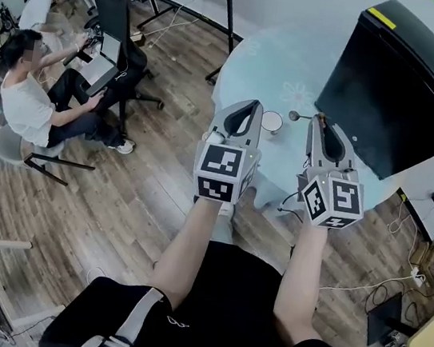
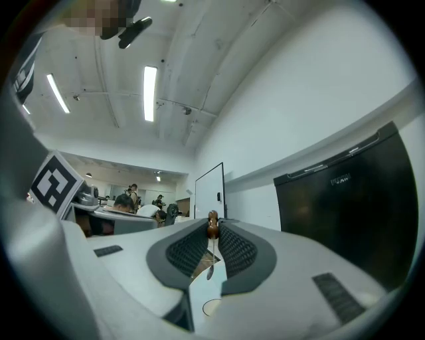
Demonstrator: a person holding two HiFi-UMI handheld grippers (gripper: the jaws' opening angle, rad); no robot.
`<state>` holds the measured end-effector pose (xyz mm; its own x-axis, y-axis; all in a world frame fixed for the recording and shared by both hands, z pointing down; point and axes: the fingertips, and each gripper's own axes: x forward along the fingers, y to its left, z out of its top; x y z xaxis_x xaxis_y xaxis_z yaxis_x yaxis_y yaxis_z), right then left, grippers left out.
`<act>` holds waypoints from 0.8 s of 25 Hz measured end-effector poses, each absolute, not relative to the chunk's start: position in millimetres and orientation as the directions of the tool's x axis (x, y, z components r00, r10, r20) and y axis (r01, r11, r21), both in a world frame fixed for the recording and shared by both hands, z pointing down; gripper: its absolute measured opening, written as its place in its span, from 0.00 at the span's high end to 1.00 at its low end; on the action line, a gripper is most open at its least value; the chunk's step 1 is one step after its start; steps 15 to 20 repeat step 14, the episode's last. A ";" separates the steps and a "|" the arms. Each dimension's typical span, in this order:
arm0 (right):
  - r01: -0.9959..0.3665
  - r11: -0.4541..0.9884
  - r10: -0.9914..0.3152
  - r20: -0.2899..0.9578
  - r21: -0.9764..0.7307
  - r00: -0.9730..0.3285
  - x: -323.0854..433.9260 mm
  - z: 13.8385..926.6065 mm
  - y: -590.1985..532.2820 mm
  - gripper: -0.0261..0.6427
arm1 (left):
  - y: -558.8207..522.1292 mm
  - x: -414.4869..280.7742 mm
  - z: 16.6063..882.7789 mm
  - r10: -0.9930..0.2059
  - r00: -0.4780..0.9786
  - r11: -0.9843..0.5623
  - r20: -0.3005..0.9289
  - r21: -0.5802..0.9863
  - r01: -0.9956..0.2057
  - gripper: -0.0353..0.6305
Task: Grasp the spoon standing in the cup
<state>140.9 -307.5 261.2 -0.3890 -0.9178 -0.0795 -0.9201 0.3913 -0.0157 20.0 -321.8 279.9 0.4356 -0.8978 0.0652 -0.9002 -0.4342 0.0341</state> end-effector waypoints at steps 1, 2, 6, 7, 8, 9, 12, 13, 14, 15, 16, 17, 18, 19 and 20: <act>-0.920 0.391 -0.918 -0.082 -0.009 -0.389 140.1 259.7 -305.3 0.89 | -319.6 19.2 279.3 -0.898 0.435 -0.433 0.064 0.033 -0.901 0.93; -0.920 0.391 -0.917 -0.084 -0.003 -0.389 139.0 258.6 -303.3 0.89 | -317.5 18.2 278.8 -0.899 0.434 -0.433 0.063 0.033 -0.901 0.93; -0.918 0.398 -0.914 -0.087 0.008 -0.397 135.1 256.5 -298.7 0.89 | -311.6 16.2 277.4 -0.900 0.430 -0.429 0.064 0.030 -0.903 0.93; -0.917 0.399 -0.913 -0.088 0.007 -0.398 135.5 257.2 -297.5 0.89 | -309.9 16.6 278.0 -0.900 0.430 -0.429 0.065 0.031 -0.903 0.93; -0.917 0.400 -0.913 -0.089 0.006 -0.399 136.1 257.8 -296.2 0.89 | -308.0 17.3 277.6 -0.900 0.431 -0.429 0.063 0.034 -0.903 0.93; -0.916 0.401 -0.912 -0.090 0.006 -0.400 136.7 257.7 -295.0 0.89 | -306.3 17.9 275.9 -0.900 0.431 -0.430 0.057 0.035 -0.902 0.93; -0.916 0.402 -0.911 -0.095 0.012 -0.401 137.9 254.6 -293.0 0.89 | -303.3 18.7 269.7 -0.902 0.430 -0.429 0.042 0.031 -0.903 0.93; -0.915 0.402 -0.911 -0.096 0.014 -0.402 137.9 253.3 -292.4 0.89 | -302.5 18.9 268.0 -0.902 0.429 -0.428 0.039 0.030 -0.903 0.93; -0.915 0.403 -0.910 -0.098 0.017 -0.403 137.9 251.9 -291.7 0.89 | -301.8 19.1 266.4 -0.903 0.429 -0.428 0.036 0.029 -0.903 0.93; -0.915 0.403 -0.910 -0.098 0.017 -0.403 137.9 251.9 -291.7 0.89 | -301.8 19.1 266.4 -0.903 0.429 -0.428 0.036 0.029 -0.903 0.93; -0.915 0.403 -0.910 -0.098 0.017 -0.403 137.9 251.9 -291.7 0.89 | -301.8 19.1 266.4 -0.903 0.429 -0.428 0.036 0.029 -0.903 0.93; -0.915 0.403 -0.910 -0.098 0.017 -0.403 137.9 251.9 -291.7 0.89 | -301.8 19.1 266.4 -0.903 0.429 -0.428 0.036 0.029 -0.903 0.93; -0.915 0.403 -0.910 -0.098 0.017 -0.403 137.9 251.9 -291.7 0.89 | -301.8 19.1 266.4 -0.903 0.429 -0.428 0.036 0.029 -0.903 0.93; -0.915 0.403 -0.910 -0.098 0.017 -0.403 137.9 251.9 -291.7 0.89 | -301.8 19.1 266.4 -0.903 0.429 -0.428 0.036 0.029 -0.903 0.93; -0.915 0.403 -0.910 -0.098 0.017 -0.403 137.9 251.9 -291.7 0.89 | -301.8 19.1 266.4 -0.903 0.429 -0.428 0.036 0.029 -0.903 0.93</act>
